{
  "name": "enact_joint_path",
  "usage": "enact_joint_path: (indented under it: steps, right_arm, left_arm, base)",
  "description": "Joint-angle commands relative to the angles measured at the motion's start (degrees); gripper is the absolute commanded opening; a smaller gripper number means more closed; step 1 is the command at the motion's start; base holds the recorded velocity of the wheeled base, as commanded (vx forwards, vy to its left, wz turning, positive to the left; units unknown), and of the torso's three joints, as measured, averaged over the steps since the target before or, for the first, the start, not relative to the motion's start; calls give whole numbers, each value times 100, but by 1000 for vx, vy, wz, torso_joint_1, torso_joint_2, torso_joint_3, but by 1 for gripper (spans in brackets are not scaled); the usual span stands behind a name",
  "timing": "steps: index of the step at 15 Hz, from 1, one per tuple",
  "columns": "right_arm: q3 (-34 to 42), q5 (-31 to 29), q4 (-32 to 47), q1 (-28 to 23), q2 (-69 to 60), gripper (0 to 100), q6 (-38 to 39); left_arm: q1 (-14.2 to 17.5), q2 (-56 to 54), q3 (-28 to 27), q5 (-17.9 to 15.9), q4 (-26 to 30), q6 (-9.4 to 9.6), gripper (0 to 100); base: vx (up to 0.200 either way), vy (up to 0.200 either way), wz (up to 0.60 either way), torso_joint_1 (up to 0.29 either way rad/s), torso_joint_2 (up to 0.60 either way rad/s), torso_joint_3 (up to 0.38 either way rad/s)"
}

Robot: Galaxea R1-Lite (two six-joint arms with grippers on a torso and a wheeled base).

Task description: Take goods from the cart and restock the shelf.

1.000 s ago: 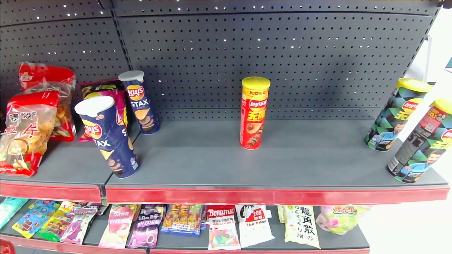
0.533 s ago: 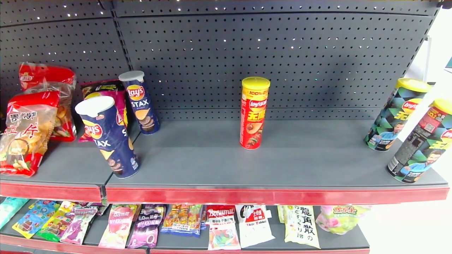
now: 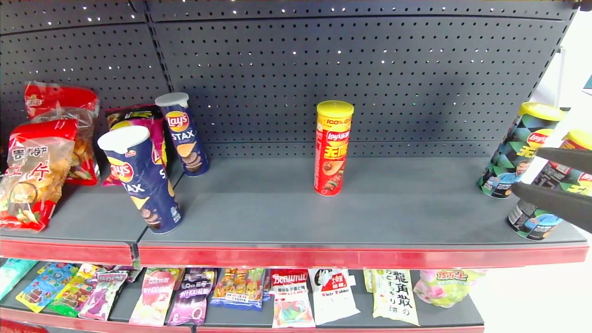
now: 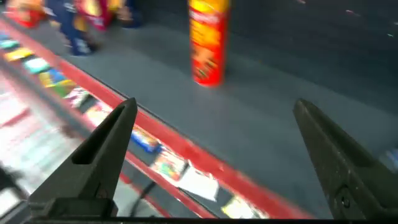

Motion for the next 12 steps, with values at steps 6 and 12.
enact_joint_path:
  steps: [6, 12]
  right_arm:
    - [-1203, 1625, -1746, 221, 3460, 100, -177]
    - [-2380, 2100, -1746, 177, 4699, 100, -371]
  left_arm:
    - [-9, 531, -25, 119, -388, -1, 0]
    - [-17, 706, -51, 48, -511, -10, 0]
  base:
    - [0, 0, 0, 0, 0, 0]
    - [0, 0, 0, 0, 0, 0]
